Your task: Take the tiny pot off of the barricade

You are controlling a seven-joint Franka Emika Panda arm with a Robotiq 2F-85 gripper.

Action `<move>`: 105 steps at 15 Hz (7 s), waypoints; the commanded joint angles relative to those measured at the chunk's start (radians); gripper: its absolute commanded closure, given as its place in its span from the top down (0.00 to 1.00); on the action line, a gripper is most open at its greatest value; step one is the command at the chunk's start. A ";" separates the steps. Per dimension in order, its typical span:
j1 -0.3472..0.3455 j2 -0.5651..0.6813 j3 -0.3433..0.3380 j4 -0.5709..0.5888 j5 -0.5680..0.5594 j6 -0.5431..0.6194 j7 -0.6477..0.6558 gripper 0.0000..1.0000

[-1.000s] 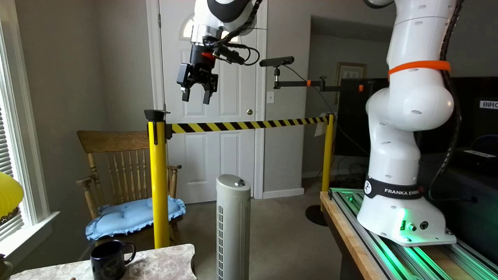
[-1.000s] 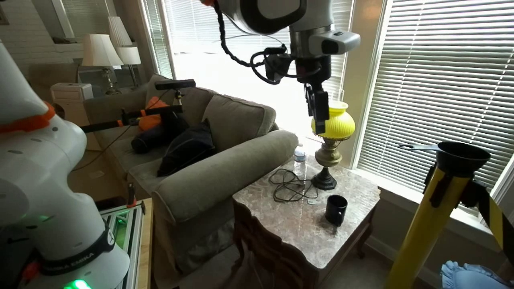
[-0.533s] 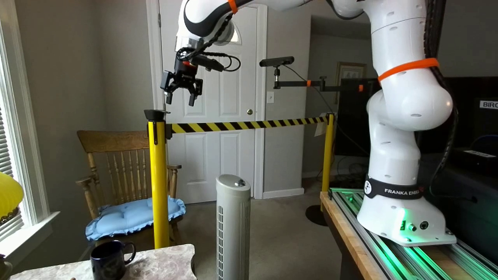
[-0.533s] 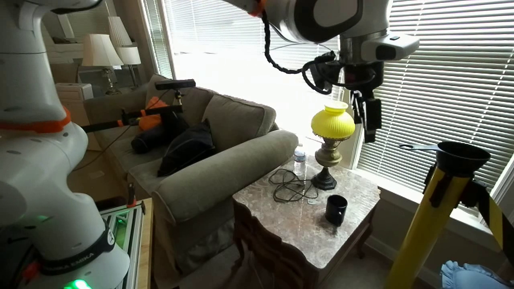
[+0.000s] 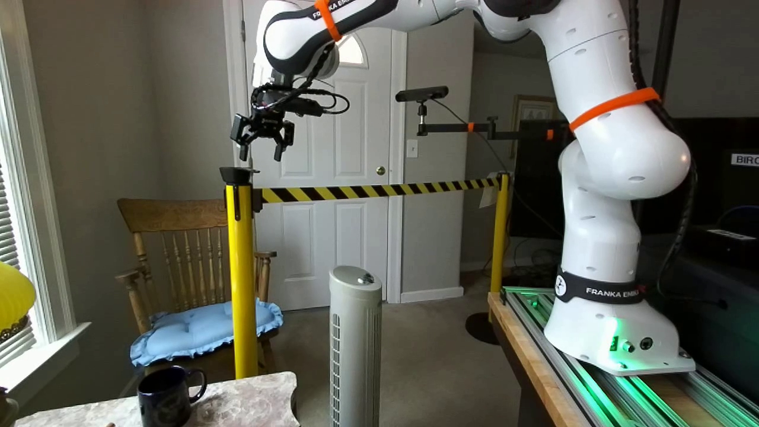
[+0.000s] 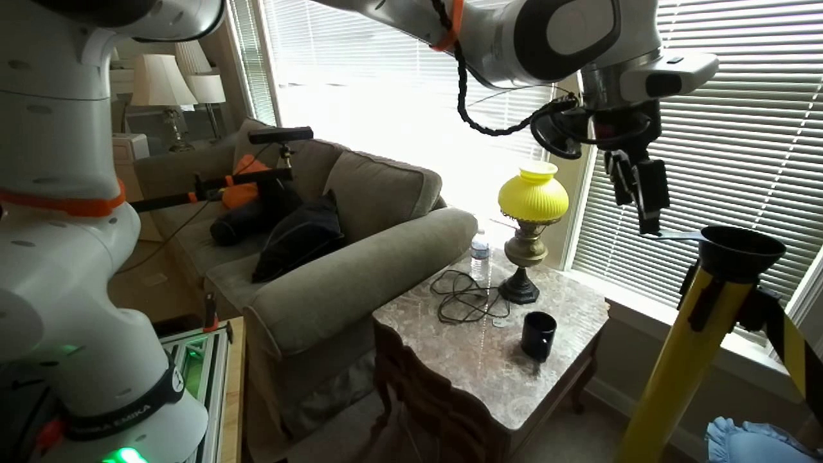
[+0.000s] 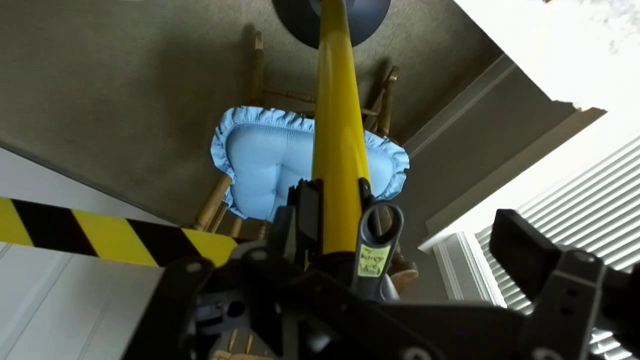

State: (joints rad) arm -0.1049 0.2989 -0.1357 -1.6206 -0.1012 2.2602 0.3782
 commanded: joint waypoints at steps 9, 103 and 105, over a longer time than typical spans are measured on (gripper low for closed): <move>0.013 0.067 -0.031 0.045 -0.016 0.080 0.022 1.00; 0.099 0.542 0.191 -0.192 0.088 0.826 -0.430 0.06; 0.110 0.559 0.181 -0.163 0.087 0.826 -0.417 0.06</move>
State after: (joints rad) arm -0.0072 0.8126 0.0525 -1.8471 -0.0259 3.0942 -0.0651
